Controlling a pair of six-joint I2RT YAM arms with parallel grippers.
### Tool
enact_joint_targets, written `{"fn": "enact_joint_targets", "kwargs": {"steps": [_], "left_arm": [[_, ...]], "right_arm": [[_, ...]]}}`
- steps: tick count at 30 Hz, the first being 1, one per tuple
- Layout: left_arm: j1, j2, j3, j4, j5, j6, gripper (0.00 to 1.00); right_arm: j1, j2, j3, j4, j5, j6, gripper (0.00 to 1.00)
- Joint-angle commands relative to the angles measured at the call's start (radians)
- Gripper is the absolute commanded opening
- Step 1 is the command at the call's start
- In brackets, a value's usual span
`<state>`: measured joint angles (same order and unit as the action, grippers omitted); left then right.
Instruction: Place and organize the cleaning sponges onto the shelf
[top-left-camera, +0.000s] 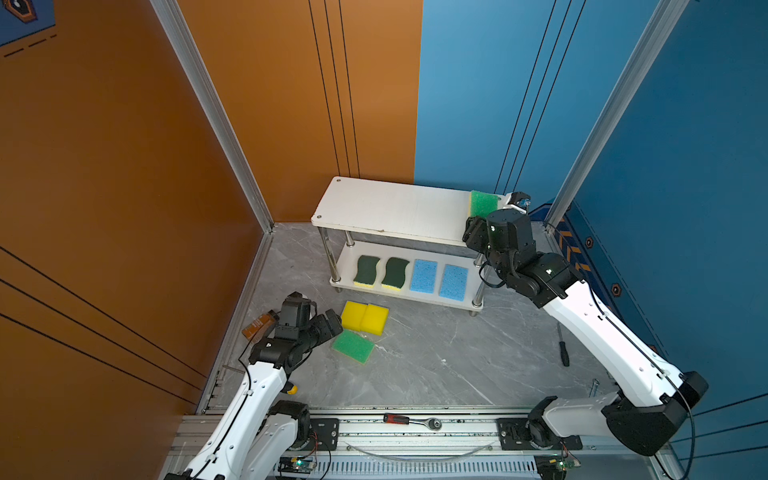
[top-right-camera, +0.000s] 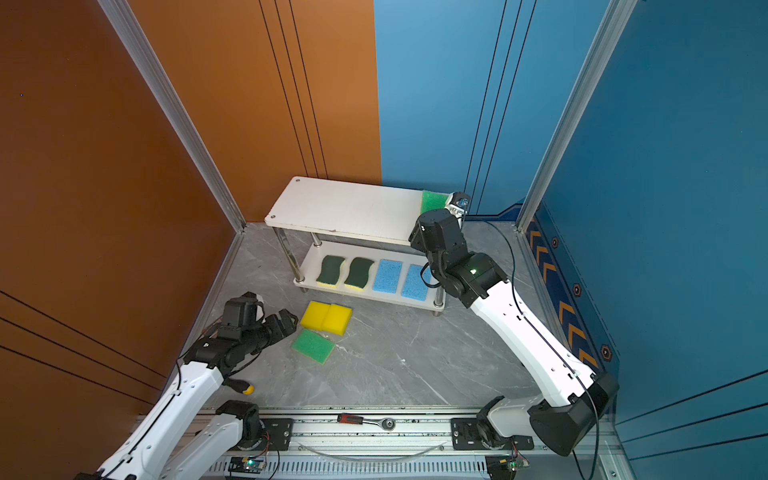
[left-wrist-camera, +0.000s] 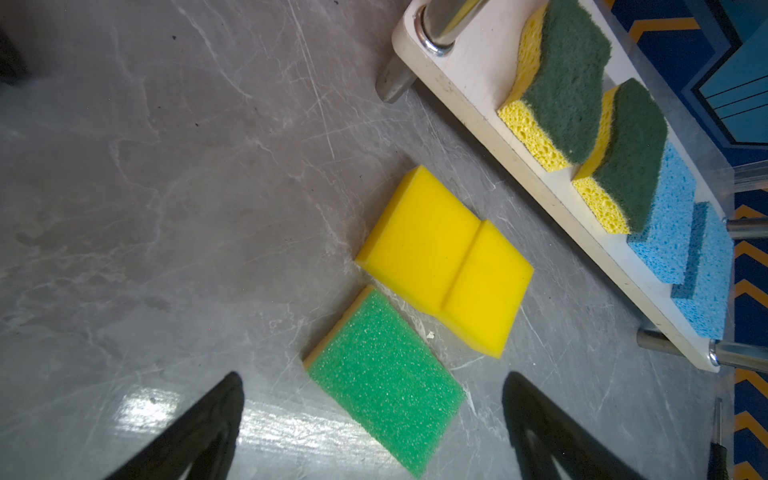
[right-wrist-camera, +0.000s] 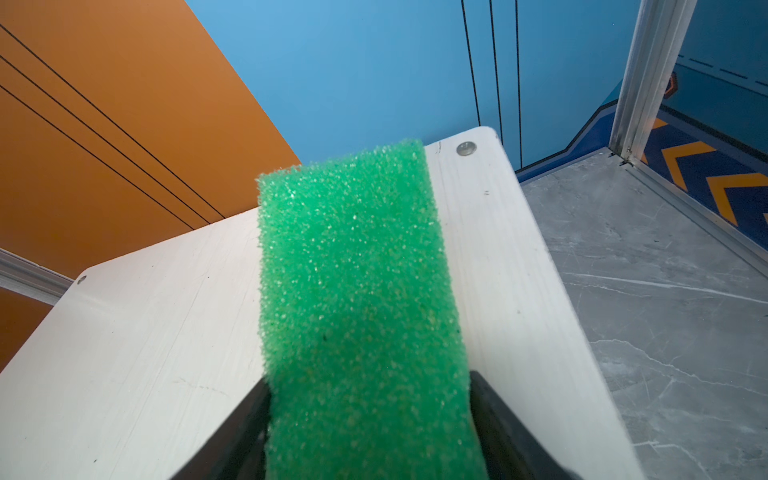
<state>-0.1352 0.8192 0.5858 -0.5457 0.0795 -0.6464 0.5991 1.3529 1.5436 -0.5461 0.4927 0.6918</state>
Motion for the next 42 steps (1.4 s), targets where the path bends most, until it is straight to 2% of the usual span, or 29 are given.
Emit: {"fn": "enact_joint_targets", "kwargs": {"steps": [1, 16, 42], "left_arm": [[0.011, -0.009, 0.026, -0.003, -0.018, 0.015, 0.98], [0.011, -0.010, 0.025, -0.003, -0.018, 0.016, 0.98], [0.011, -0.026, 0.028, -0.011, -0.015, 0.014, 0.98]], "right_arm": [[-0.008, 0.032, -0.023, -0.086, -0.017, 0.000, 0.68], [-0.010, 0.031, -0.025, -0.084, -0.020, 0.002, 0.71], [0.011, 0.003, -0.042, -0.054, -0.050, -0.007, 0.71]]}}
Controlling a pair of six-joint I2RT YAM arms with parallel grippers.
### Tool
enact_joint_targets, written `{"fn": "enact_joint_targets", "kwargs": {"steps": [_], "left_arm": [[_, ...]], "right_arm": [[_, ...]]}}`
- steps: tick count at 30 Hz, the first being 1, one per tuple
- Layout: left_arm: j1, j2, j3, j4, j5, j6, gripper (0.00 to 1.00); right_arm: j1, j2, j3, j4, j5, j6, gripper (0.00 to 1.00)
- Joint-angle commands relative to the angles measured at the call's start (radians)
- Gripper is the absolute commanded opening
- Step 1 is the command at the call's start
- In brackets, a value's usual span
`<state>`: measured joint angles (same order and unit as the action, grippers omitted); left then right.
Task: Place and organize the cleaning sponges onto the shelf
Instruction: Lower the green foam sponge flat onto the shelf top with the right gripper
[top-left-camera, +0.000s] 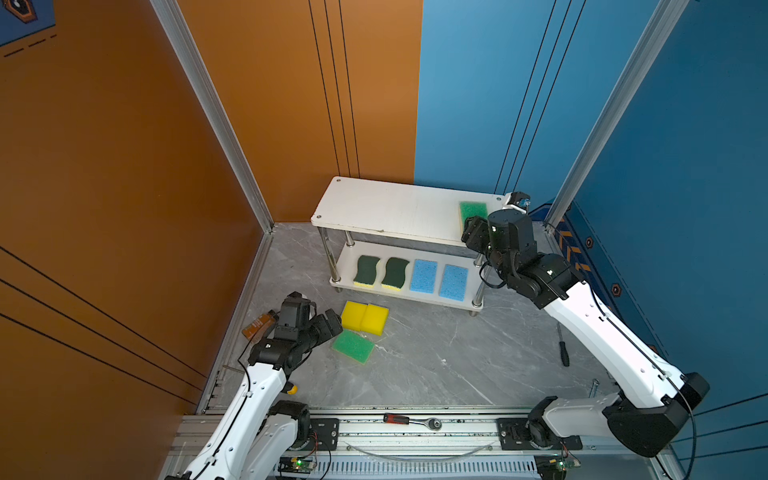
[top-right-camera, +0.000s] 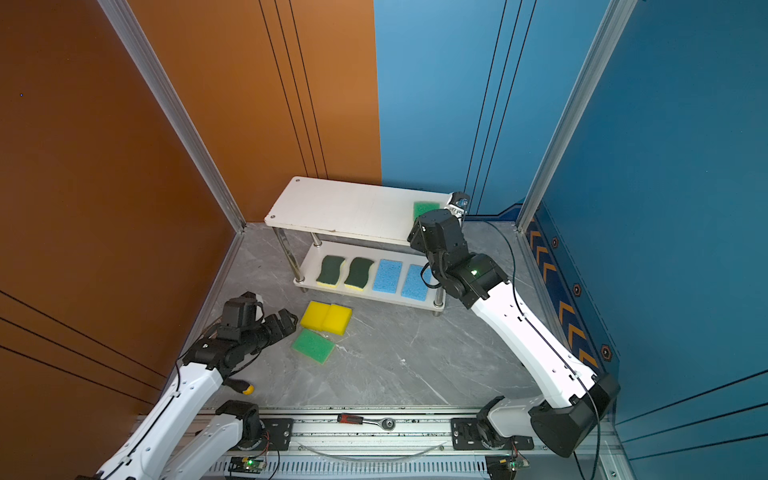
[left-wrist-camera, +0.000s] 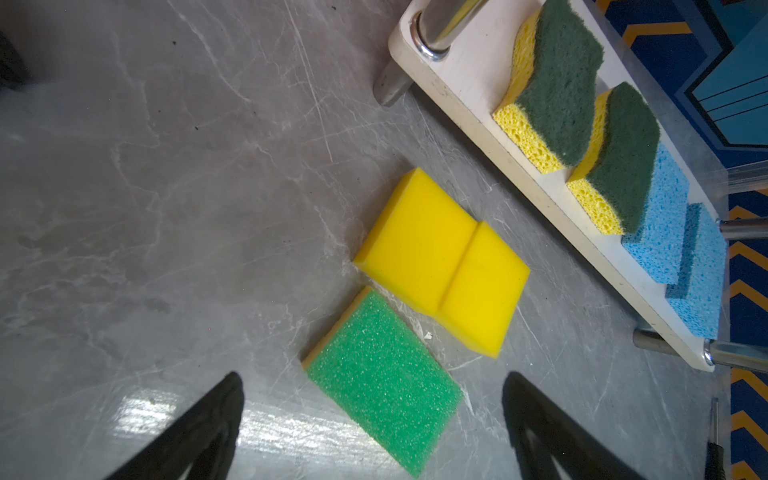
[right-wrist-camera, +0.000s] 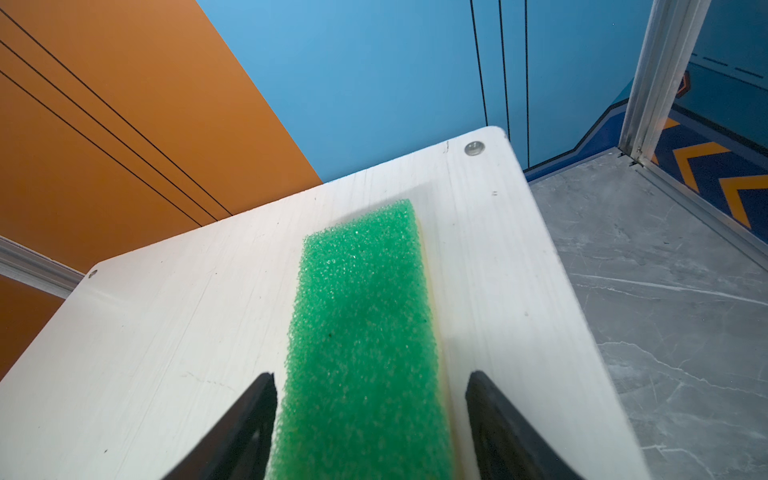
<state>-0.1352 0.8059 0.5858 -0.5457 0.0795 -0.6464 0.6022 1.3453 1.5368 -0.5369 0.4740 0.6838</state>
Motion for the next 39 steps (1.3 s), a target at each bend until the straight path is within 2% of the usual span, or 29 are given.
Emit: {"fn": "enact_joint_targets", "kwargs": {"steps": [1, 20, 39], "left_arm": [[0.011, -0.014, 0.028, -0.011, -0.014, 0.014, 0.98], [0.003, -0.015, 0.031, -0.012, -0.010, 0.008, 0.98], [0.002, -0.011, 0.028, -0.013, -0.018, 0.010, 0.98]], "right_arm": [[0.009, 0.010, -0.036, -0.062, -0.032, 0.002, 0.71], [0.024, -0.023, -0.037, -0.061, -0.018, -0.022, 0.70], [0.029, -0.025, -0.038, -0.028, -0.071, -0.027, 0.70]]}}
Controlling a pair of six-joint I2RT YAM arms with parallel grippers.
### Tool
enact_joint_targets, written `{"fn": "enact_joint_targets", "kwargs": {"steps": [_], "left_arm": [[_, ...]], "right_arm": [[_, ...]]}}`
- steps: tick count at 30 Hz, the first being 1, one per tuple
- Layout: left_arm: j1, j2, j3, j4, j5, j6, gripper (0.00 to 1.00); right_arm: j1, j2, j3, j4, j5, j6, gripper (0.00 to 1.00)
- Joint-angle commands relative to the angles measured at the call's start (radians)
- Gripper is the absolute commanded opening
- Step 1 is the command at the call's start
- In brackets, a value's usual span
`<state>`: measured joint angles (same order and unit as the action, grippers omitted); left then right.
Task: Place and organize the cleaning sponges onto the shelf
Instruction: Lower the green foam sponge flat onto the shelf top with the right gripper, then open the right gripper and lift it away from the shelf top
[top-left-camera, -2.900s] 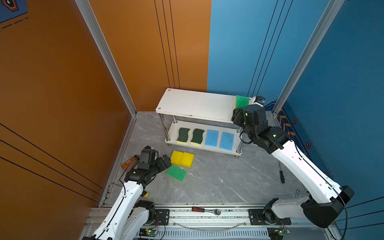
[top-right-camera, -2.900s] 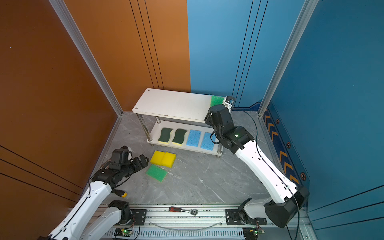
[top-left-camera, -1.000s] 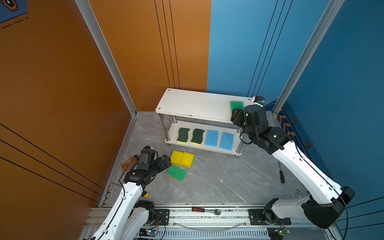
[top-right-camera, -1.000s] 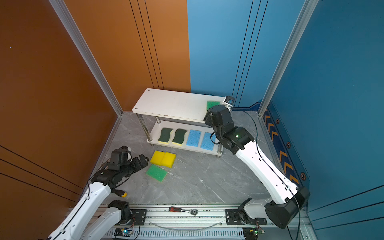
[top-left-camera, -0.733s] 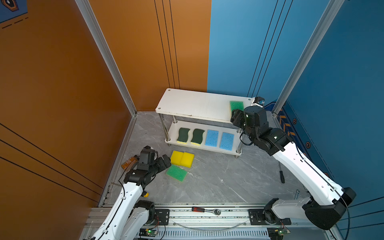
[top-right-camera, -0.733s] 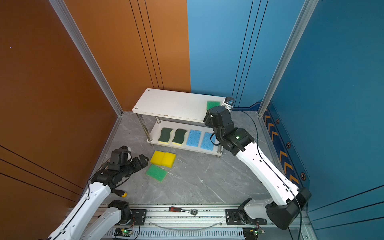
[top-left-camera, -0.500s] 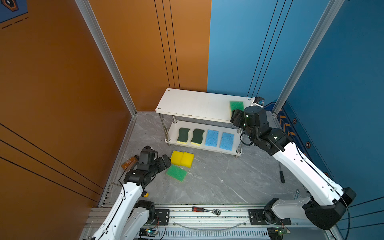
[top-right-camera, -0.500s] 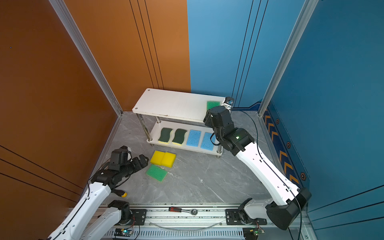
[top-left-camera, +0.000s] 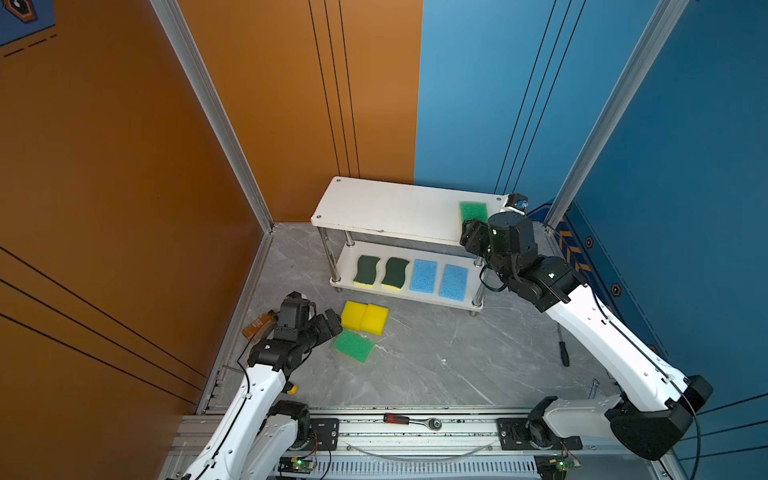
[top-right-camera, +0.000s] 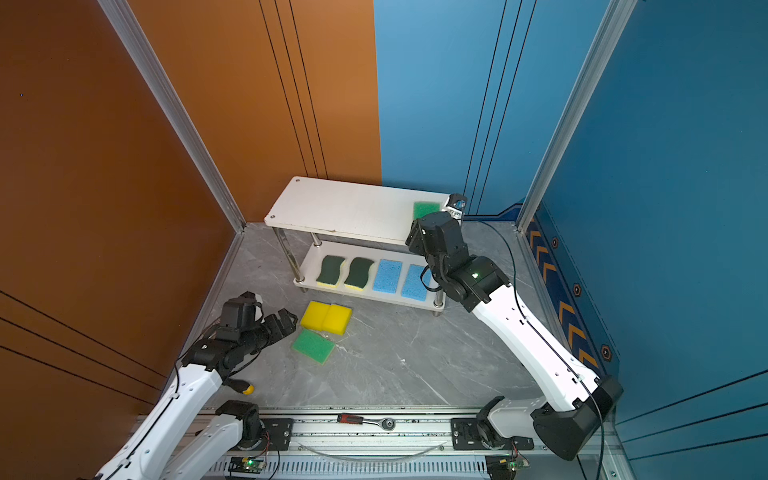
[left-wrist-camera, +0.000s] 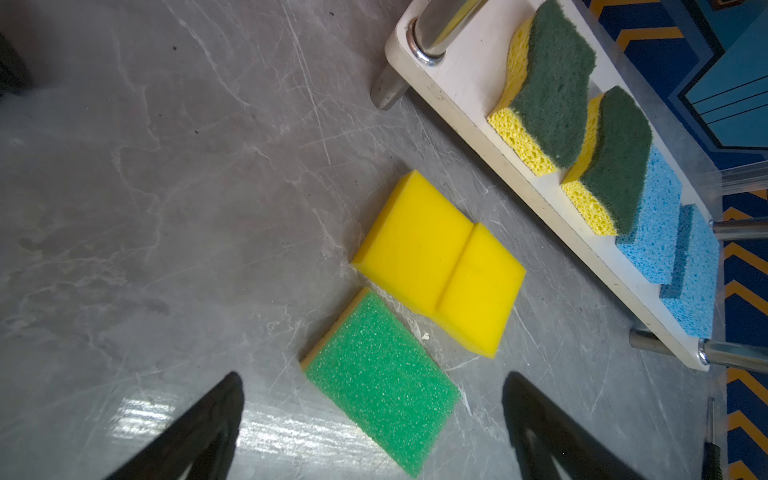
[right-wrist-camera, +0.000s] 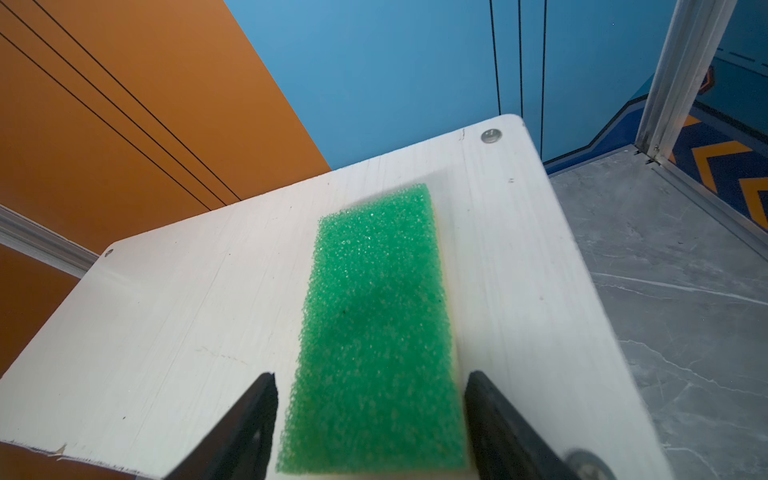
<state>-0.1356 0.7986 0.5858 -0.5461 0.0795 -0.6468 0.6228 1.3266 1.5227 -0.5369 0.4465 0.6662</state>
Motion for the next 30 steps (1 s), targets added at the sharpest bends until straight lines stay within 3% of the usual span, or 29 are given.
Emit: {"fn": "enact_joint_targets", "kwargs": {"steps": [1, 30], "left_arm": [[0.002, -0.002, 0.027, -0.012, -0.018, 0.010, 0.98], [0.001, -0.001, 0.023, -0.015, -0.025, 0.002, 0.98]], "right_arm": [[0.009, -0.009, -0.026, -0.025, -0.044, -0.013, 0.70], [0.000, -0.060, -0.039, -0.025, -0.048, -0.036, 0.74]]}}
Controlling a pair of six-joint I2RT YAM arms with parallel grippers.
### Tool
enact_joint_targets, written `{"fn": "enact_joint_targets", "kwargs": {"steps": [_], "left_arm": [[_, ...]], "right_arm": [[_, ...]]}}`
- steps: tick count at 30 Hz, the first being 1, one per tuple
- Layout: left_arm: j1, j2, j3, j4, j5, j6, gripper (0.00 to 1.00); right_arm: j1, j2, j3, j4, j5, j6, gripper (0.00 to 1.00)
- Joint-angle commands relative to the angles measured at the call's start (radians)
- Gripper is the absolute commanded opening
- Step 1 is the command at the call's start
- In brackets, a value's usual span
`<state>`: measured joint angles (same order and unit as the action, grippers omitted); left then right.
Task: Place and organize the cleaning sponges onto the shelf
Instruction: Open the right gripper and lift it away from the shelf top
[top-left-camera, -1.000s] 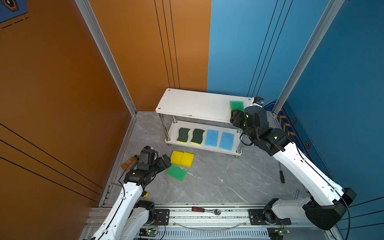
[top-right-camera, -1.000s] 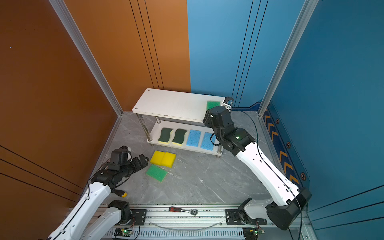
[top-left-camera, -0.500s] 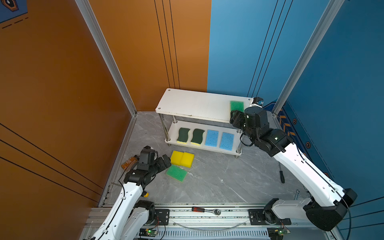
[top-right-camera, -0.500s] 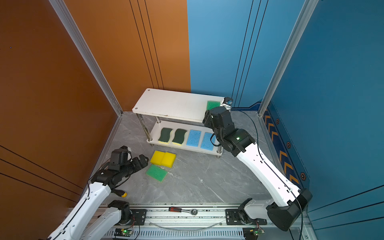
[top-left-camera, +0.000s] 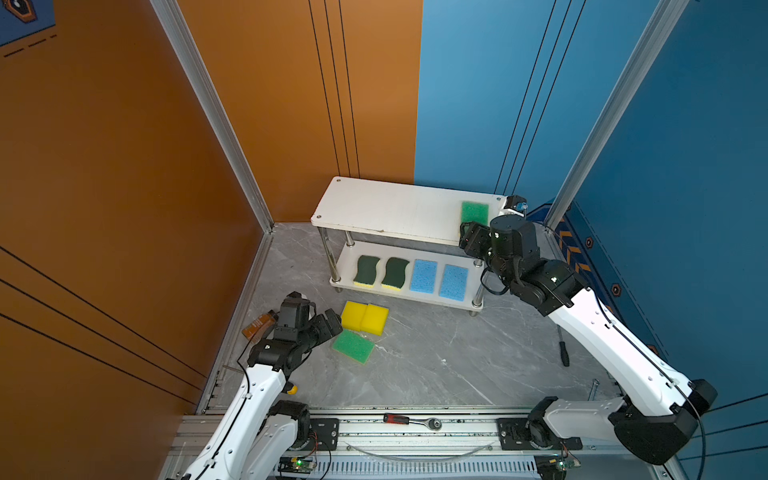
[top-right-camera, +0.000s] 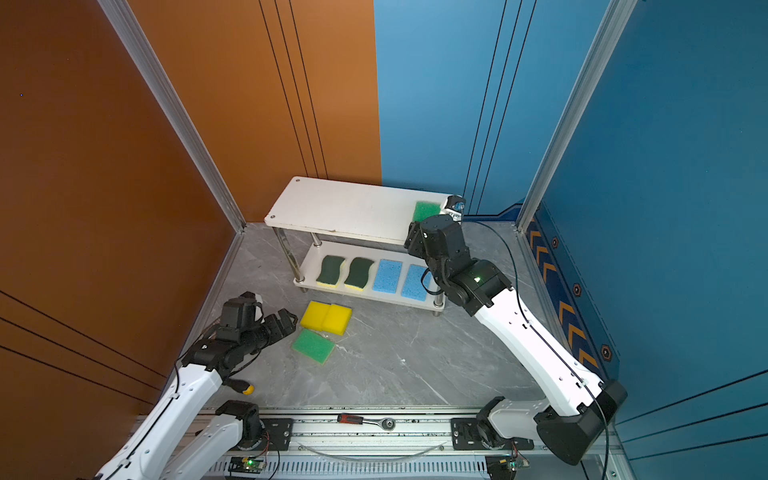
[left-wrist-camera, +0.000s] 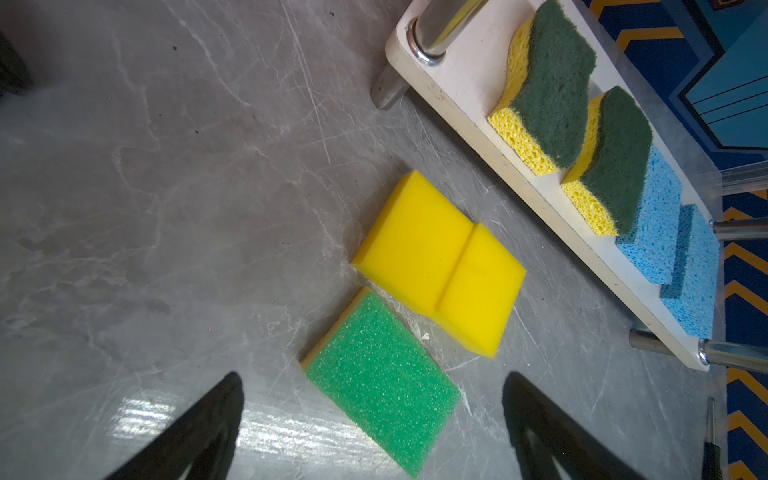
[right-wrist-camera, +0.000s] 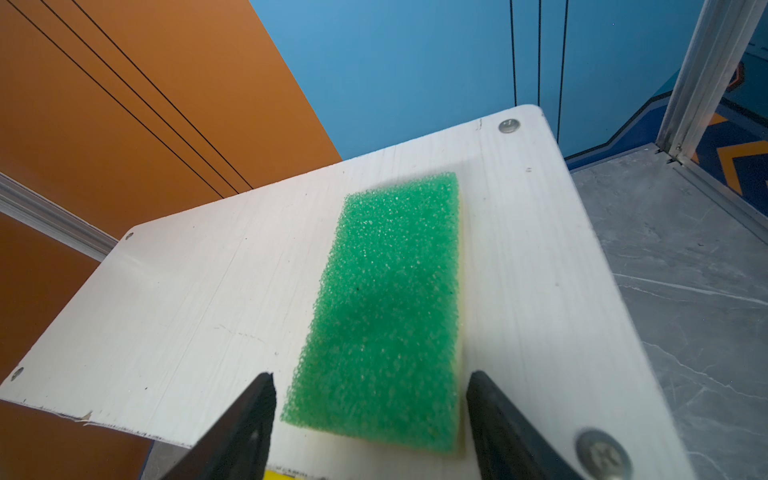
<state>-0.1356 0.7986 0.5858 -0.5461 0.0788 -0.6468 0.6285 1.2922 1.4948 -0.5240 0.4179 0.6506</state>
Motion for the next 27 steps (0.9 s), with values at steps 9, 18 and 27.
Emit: {"fn": "enact_joint_targets", "kwargs": {"steps": [9, 18, 27], "left_arm": [[-0.011, 0.007, 0.026, -0.015, -0.027, -0.002, 0.98], [-0.071, 0.039, 0.034, -0.015, -0.049, -0.017, 0.98], [-0.130, 0.042, 0.015, -0.015, -0.067, -0.065, 0.98]], "right_arm": [[-0.028, -0.112, -0.014, -0.089, -0.028, -0.045, 0.75], [-0.070, -0.144, 0.014, -0.148, -0.333, -0.185, 0.79], [-0.032, -0.181, -0.059, -0.190, -0.467, -0.306, 0.81]]}}
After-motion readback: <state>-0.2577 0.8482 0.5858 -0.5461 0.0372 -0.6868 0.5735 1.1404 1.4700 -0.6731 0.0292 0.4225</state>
